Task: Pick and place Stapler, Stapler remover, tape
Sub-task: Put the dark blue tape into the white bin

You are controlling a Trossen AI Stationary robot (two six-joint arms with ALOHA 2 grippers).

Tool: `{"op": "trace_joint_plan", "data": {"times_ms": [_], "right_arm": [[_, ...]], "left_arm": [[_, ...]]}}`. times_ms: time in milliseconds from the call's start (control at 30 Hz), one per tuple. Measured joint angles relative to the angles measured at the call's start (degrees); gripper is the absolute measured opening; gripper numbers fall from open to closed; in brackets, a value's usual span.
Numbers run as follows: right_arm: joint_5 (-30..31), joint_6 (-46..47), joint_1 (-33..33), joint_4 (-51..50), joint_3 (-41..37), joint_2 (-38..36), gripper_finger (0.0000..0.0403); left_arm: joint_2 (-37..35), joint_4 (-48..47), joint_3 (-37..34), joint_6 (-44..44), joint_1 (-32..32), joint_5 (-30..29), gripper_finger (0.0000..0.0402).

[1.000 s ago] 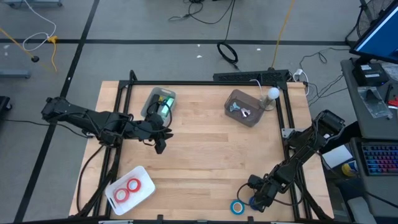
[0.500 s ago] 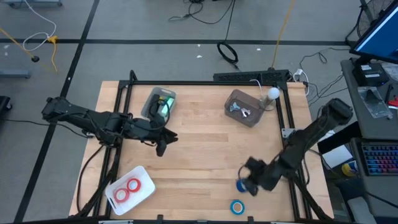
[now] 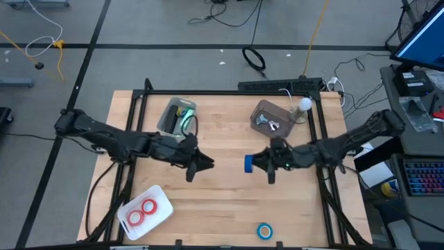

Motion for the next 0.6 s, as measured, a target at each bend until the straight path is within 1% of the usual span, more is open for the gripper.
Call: {"op": "trace_joint_plan", "data": {"times_ms": [100, 167, 300, 500, 600], "right_arm": [[-4.93, -3.64, -3.76, 5.17, 0.01, 1.61, 0.0030], [-7.78, -4.34, -5.90, 7.41, 0.01, 2.77, 0.0030], [-13.35, -4.47, -9.04, 10.41, -0.03, 4.69, 0.0030], [-17.53, -4.09, -11.63, 15.17, -0.01, 6.37, 0.0031], [-18.43, -3.05, -12.49, 17.43, -0.03, 7.66, 0.0031]], "left_arm": [[2.75, 7.93, 0.00, 1.65, 0.24, 1.83, 0.0118], [4.49, 14.37, 0.07, 2.53, 0.24, 2.87, 0.0118], [6.85, 22.03, 0.04, 3.45, 0.32, 2.95, 0.0118], [7.86, 26.32, 0.04, 2.81, 0.96, 2.04, 0.0118], [8.01, 27.60, 0.00, 2.36, 1.06, 1.42, 0.0118]]}}
